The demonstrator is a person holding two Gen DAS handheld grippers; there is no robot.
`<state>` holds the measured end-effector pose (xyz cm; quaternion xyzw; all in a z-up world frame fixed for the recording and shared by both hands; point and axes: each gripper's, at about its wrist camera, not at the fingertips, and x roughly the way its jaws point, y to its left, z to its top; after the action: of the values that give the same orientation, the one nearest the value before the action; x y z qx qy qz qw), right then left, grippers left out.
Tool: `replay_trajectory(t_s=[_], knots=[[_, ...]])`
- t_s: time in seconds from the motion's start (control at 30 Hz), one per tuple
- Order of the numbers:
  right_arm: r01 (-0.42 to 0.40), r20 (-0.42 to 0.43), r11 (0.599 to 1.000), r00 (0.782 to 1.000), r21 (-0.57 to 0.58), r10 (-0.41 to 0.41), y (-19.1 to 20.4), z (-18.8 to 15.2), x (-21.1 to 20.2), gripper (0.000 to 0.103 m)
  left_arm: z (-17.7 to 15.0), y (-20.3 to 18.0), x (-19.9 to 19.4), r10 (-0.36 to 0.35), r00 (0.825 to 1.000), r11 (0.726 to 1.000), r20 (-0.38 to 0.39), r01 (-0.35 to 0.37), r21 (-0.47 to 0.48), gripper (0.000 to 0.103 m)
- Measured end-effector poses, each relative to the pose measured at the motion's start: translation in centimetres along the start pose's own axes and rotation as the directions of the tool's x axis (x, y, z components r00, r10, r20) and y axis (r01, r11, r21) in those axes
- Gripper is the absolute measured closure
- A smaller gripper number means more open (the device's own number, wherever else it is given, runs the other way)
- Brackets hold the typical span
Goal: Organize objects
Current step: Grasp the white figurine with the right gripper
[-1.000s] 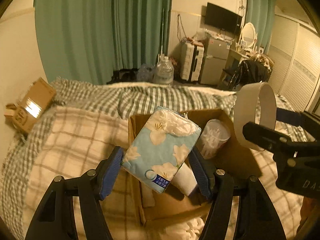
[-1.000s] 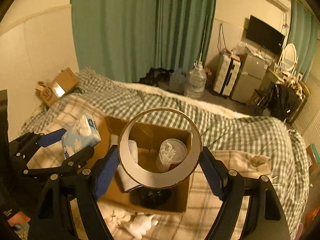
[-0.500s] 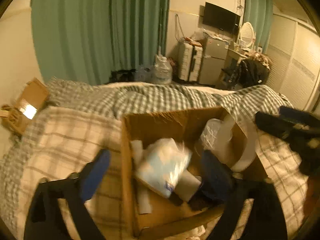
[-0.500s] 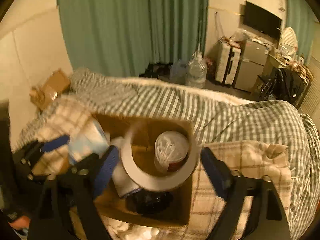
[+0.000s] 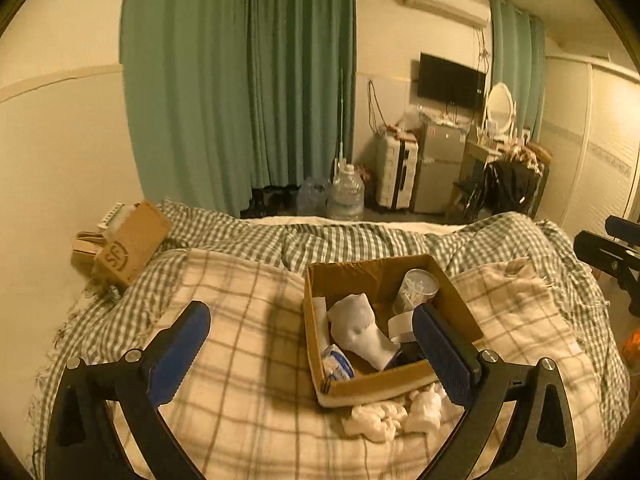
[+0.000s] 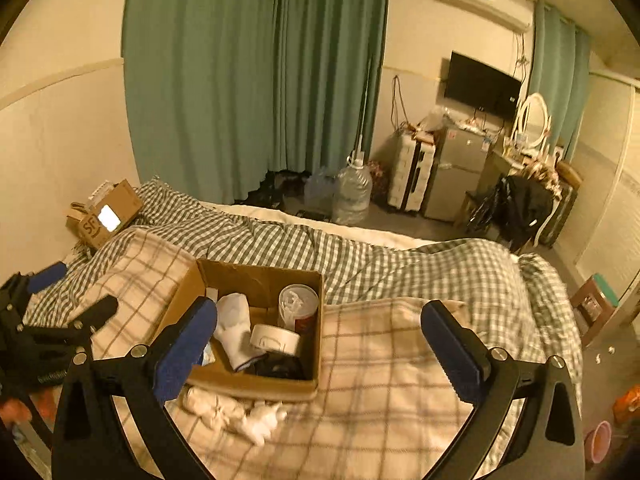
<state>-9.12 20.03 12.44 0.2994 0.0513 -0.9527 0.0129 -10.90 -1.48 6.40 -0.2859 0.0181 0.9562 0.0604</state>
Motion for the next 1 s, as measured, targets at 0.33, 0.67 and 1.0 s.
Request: replay_trajectory(t_s=[0.33,0.67,1.0], knots=[[-0.02,0.001,1.0,1.0,-0.009,0.02,2.8,-5.8,-2.3,0.001,-6.1,1.1,-0.5,0.01,0.999,0.998,-0.036,-0.012,-0.056,0.0],[-0.031,-0.219,1.0,0.975,-0.003,0.03,4.7,-12.7,8.2,0.001,-12.4,-0.7,5.8,0.014,0.982,1.0,-0.19,-0.014,0.003,0.0],[-0.058,-0.326,0.998,0.944,-0.001,0.054,5.6,-14.7,13.0,0.001,-14.8,0.7,8.6,0.023,0.953,0.999,-0.302,-0.036,-0.038,0.0]])
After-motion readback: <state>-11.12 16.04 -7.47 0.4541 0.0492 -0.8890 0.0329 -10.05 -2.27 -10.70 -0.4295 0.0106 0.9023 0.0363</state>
